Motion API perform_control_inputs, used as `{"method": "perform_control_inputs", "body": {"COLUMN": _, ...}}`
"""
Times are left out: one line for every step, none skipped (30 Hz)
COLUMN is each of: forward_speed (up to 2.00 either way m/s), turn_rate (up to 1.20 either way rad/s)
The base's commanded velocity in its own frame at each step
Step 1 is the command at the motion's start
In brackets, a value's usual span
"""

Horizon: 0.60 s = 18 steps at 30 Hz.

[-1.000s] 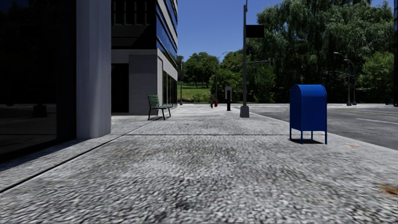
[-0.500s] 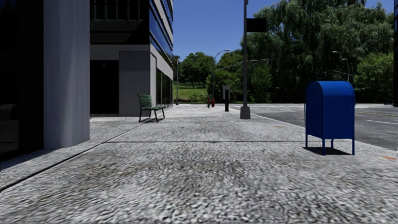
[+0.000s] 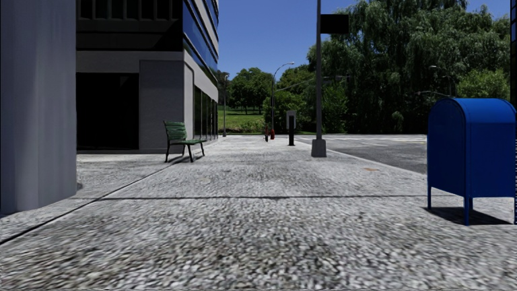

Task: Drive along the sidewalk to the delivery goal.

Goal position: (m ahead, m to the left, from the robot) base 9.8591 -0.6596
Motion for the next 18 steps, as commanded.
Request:
{"method": "perform_control_inputs", "body": {"forward_speed": 1.46, "turn_rate": 0.00}}
{"method": "perform_control_inputs", "body": {"forward_speed": 1.46, "turn_rate": 0.00}}
{"method": "perform_control_inputs", "body": {"forward_speed": 1.46, "turn_rate": 0.00}}
{"method": "perform_control_inputs", "body": {"forward_speed": 1.46, "turn_rate": 0.00}}
{"method": "perform_control_inputs", "body": {"forward_speed": 1.46, "turn_rate": 0.00}}
{"method": "perform_control_inputs", "body": {"forward_speed": 1.46, "turn_rate": 0.00}}
{"method": "perform_control_inputs", "body": {"forward_speed": 1.46, "turn_rate": 0.00}}
{"method": "perform_control_inputs", "body": {"forward_speed": 1.46, "turn_rate": 0.00}}
{"method": "perform_control_inputs", "body": {"forward_speed": 1.46, "turn_rate": 0.00}}
{"method": "perform_control_inputs", "body": {"forward_speed": 1.46, "turn_rate": 0.00}}
{"method": "perform_control_inputs", "body": {"forward_speed": 1.46, "turn_rate": 0.00}}
{"method": "perform_control_inputs", "body": {"forward_speed": 1.46, "turn_rate": 0.00}}
{"method": "perform_control_inputs", "body": {"forward_speed": 1.46, "turn_rate": 0.00}}
{"method": "perform_control_inputs", "body": {"forward_speed": 1.46, "turn_rate": 0.00}}
{"method": "perform_control_inputs", "body": {"forward_speed": 1.46, "turn_rate": 0.00}}
{"method": "perform_control_inputs", "body": {"forward_speed": 1.46, "turn_rate": 0.00}}
{"method": "perform_control_inputs", "body": {"forward_speed": 1.46, "turn_rate": 0.00}}
{"method": "perform_control_inputs", "body": {"forward_speed": 1.46, "turn_rate": 0.00}}
